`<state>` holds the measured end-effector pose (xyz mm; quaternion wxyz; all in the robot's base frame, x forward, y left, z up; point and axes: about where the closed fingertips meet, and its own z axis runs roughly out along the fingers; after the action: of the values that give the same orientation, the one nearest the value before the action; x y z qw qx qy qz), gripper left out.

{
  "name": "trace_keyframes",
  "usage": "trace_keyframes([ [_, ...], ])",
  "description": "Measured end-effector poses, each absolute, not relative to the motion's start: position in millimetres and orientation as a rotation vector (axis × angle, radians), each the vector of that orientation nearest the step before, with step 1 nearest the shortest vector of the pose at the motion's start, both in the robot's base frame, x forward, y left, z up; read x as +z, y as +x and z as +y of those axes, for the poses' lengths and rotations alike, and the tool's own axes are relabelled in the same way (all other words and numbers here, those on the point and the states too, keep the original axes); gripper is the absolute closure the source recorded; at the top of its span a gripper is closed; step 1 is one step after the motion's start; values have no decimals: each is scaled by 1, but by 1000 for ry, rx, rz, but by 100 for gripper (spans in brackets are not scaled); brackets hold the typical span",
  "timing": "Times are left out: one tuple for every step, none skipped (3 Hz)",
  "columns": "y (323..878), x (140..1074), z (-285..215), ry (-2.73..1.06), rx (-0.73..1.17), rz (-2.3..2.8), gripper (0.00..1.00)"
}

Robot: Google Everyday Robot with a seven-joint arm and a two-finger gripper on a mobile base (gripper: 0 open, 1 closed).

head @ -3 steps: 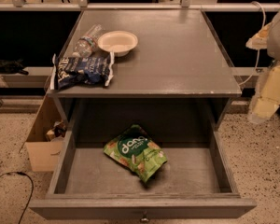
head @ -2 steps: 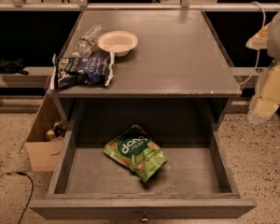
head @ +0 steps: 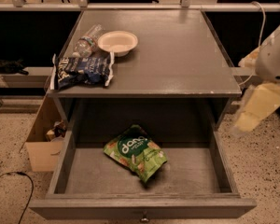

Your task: Pick green rice chip bag from top drawer and place on counter

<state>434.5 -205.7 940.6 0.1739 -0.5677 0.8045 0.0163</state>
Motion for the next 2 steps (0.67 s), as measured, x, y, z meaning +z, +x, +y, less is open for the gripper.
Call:
trace_keyframes([
  [422, 890, -161, -1424, 318, 2307, 0],
  [412, 844, -94, -1302, 568, 2283, 0],
])
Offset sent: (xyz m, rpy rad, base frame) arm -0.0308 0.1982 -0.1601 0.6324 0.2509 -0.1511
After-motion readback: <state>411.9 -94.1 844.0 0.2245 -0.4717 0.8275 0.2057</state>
